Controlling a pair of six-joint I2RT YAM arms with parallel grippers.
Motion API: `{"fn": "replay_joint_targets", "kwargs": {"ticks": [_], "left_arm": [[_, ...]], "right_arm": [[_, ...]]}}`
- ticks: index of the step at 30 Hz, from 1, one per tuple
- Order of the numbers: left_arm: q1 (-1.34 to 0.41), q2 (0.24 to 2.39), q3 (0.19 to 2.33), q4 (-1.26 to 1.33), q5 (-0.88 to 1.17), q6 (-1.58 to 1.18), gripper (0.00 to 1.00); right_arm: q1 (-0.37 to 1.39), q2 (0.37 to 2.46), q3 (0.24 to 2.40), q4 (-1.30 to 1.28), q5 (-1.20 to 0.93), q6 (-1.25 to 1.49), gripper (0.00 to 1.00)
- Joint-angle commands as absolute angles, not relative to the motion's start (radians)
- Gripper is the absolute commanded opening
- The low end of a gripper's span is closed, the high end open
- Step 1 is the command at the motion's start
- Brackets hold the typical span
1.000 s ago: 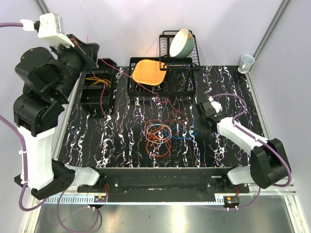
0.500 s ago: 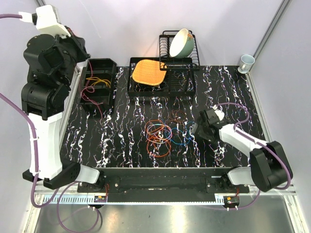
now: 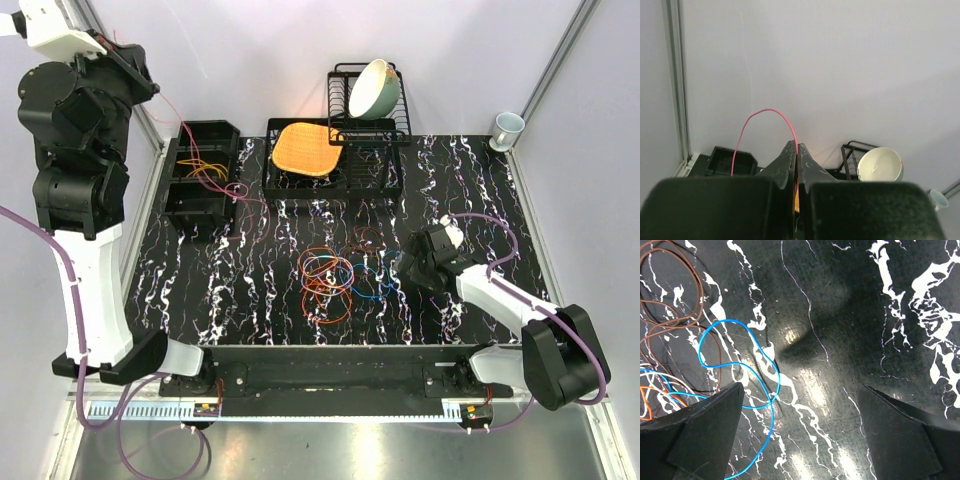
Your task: Untangle the cables
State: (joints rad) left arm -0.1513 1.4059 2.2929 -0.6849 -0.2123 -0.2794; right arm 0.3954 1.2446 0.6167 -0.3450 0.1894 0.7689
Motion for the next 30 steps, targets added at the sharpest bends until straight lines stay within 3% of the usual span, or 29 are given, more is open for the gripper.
{"fn": "replay_joint_targets", "kwargs": {"ticks": [1, 30], "left_arm": [[-0.117, 1.425, 2.261, -0.537, -0.155, -0.33, 0.0], [0.043, 1.528, 2.121, -0.299, -0.126, -0.385, 0.0]], "right_arm": [[0.394, 1.224, 0.617, -0.307, 0.189, 0.778, 1.0], [0.394, 1.227, 0.607, -0.268, 0.146, 0.752, 0.97]]}}
